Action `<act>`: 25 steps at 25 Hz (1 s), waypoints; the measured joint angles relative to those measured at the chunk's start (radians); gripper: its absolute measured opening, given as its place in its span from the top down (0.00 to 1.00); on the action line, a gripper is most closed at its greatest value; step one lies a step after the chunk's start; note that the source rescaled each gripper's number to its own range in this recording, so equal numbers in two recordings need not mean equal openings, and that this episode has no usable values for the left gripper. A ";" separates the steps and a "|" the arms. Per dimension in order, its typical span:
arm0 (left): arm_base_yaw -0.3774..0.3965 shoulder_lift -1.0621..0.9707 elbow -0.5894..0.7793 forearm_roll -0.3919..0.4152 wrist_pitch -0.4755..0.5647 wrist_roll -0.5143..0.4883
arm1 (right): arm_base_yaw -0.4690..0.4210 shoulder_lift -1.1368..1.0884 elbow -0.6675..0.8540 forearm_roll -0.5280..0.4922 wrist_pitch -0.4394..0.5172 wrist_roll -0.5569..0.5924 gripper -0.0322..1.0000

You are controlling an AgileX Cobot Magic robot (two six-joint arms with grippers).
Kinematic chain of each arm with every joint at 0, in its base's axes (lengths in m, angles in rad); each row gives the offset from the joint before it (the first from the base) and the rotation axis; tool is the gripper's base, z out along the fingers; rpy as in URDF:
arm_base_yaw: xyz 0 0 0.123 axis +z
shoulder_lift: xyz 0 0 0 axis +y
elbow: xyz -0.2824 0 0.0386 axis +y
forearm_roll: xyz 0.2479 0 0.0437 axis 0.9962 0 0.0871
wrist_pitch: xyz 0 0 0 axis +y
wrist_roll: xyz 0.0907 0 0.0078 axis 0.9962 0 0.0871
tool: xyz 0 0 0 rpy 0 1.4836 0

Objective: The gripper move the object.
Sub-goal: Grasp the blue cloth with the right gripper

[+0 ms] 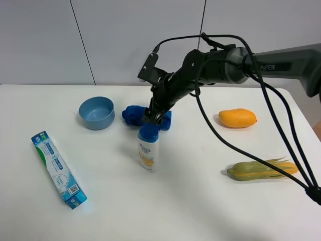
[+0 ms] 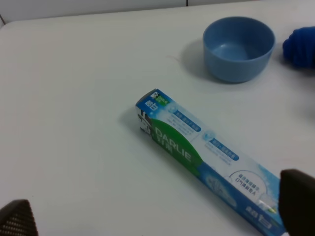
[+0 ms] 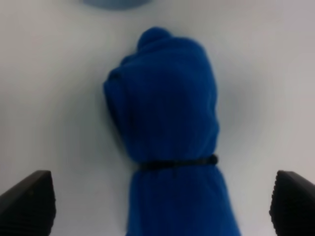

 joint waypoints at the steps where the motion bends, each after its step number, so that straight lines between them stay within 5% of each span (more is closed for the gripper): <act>1: 0.000 0.000 0.000 0.000 0.000 0.000 | 0.000 0.000 0.000 0.000 -0.004 0.000 0.23; 21: 0.000 0.000 0.000 0.000 0.000 0.000 | 0.000 0.191 -0.001 -0.038 -0.232 0.000 0.31; 25: 0.000 0.000 0.000 0.000 0.000 0.000 | 0.000 0.202 -0.001 -0.037 -0.242 0.000 0.45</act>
